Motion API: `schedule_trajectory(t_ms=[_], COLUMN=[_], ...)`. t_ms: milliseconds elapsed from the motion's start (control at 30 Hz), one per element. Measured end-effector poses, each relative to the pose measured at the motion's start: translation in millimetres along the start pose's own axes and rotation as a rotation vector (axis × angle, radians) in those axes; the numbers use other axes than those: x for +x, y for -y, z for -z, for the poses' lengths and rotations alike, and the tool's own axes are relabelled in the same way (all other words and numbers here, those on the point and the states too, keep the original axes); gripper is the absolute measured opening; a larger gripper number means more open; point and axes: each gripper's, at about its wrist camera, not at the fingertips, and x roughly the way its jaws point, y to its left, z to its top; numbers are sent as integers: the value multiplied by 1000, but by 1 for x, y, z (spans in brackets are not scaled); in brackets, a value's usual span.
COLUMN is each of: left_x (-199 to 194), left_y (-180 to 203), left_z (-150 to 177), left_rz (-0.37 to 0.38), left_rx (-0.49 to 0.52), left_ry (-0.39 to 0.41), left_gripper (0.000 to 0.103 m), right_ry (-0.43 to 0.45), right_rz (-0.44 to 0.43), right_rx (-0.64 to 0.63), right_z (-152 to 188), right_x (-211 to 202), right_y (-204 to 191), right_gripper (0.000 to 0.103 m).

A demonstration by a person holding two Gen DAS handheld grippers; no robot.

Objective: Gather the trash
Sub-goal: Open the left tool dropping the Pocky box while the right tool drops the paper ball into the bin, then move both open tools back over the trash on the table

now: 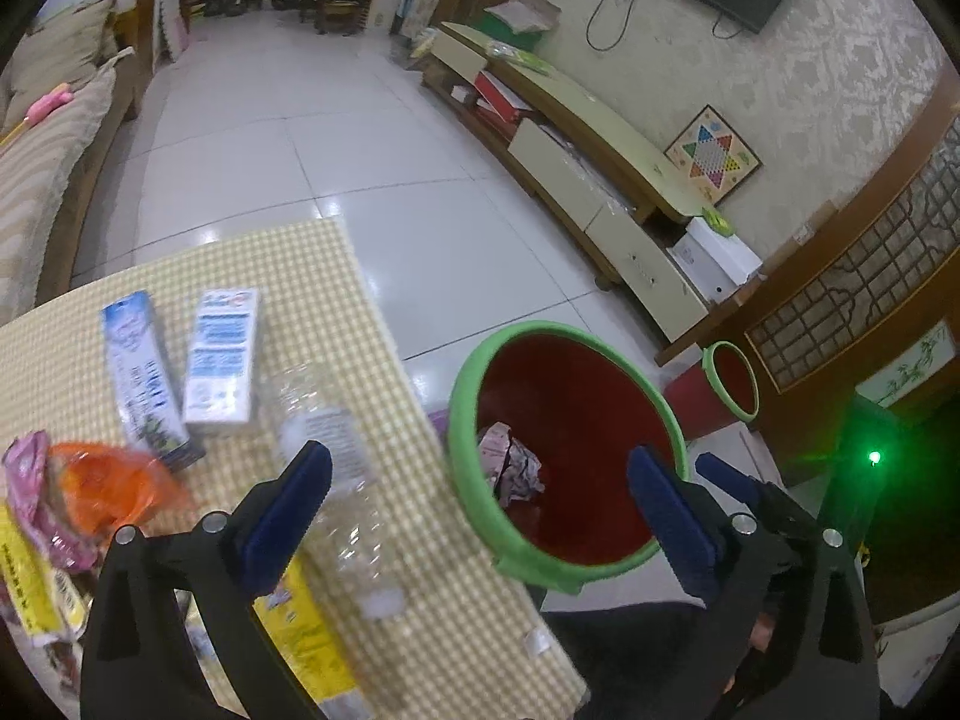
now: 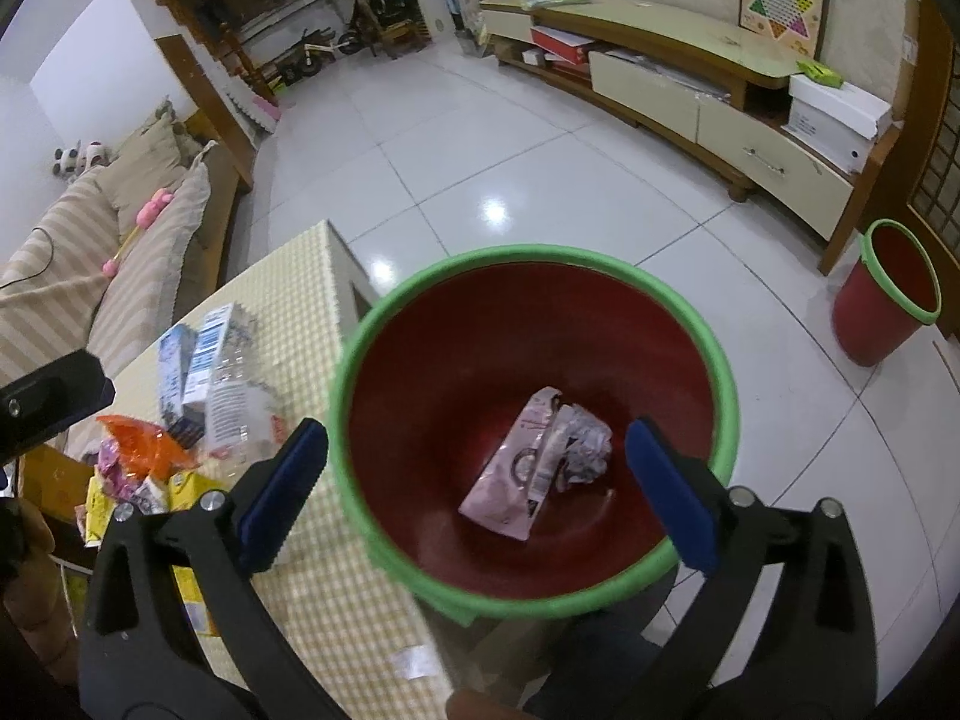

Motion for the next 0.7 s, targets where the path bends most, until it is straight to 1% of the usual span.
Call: schedule_trajectory(t_ms=[100,267,500,700], left_x=[-21,-55,-100,-131], left_y=[-11,-38,-86,-130], left_z=[9,25,60,97], left_rz=[-21,-44,-83,-144], left_rx=[-2,-55,-145,-215], left_ry=[24,50,91,121], left_gripper=[95,95,95,95], right_ry=[2,-6,-24,-55], right_rz=[-9,-31,-66,-106], right_rx=[-18,-68,-161,-255], right_z=[7,20,38,63], right_x=[-7,-14,-16,-12], right_y=[-14,-42,-90,-138], right_gripper=[98,98,98,98])
